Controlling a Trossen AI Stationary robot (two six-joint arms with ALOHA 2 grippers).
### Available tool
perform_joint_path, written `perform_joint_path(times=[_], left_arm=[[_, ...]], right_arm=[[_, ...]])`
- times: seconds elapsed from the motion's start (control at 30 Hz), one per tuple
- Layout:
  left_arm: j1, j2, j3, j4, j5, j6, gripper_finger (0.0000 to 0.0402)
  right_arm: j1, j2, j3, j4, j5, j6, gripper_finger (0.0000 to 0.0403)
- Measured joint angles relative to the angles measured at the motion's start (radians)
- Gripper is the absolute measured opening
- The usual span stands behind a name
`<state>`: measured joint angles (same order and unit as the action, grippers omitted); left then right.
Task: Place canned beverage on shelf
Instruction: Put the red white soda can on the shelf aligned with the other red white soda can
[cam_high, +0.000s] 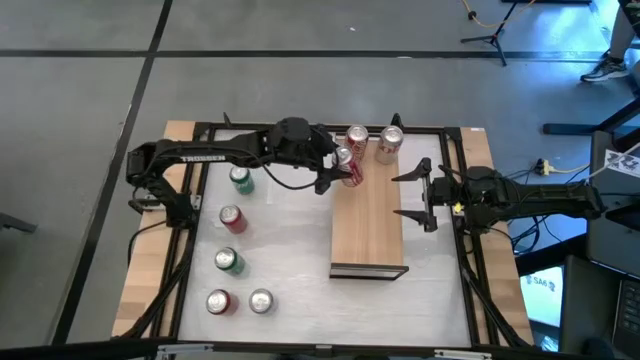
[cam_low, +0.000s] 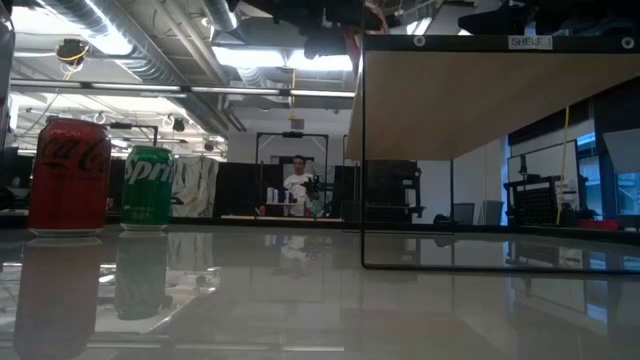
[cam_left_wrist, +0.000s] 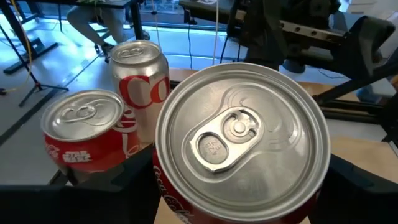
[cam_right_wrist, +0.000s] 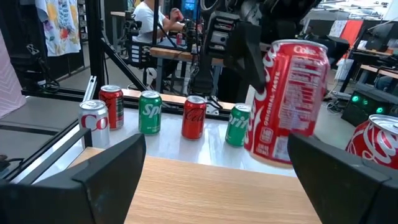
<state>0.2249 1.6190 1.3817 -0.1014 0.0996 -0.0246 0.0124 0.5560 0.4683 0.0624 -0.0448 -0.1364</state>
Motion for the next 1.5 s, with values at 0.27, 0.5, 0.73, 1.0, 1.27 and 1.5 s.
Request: perform_joint_path(times=[0.27, 0.5, 0.73, 1.0, 1.27, 1.5], left_arm=[[0.006, 0.093, 0.092, -0.033, 0.028, 0.0, 0.028], [0.017, 0.128, 0.103, -0.067, 0.022, 0.0, 0.028], [0.024, 0.128, 0.104, -0.107, -0.009, 0.001, 0.028], [0.021, 0.161, 0.104, -0.104, -0.008, 0.008, 0.0281], [0.021, 0.162, 0.105, -0.109, -0.01, 0.008, 0.03], [0.016, 0.162, 0.105, -0.111, -0.011, 0.009, 0.0317]], right_arm=[[0.0, 0.0, 0.0, -0.001, 0.0, 0.0, 0.0386], [0.0, 0.0, 0.0, -0.004, 0.0, 0.0, 0.0386], [0.0, 0.0, 0.0, -0.004, 0.0, 0.0, 0.0386], [0.0, 0.001, 0.0, -0.004, 0.0, 0.0, 0.0386], [0.0, 0.001, 0.0, -0.005, 0.0, -0.003, 0.0386], [0.0, 0.001, 0.0, -0.005, 0.0, -0.003, 0.0386]])
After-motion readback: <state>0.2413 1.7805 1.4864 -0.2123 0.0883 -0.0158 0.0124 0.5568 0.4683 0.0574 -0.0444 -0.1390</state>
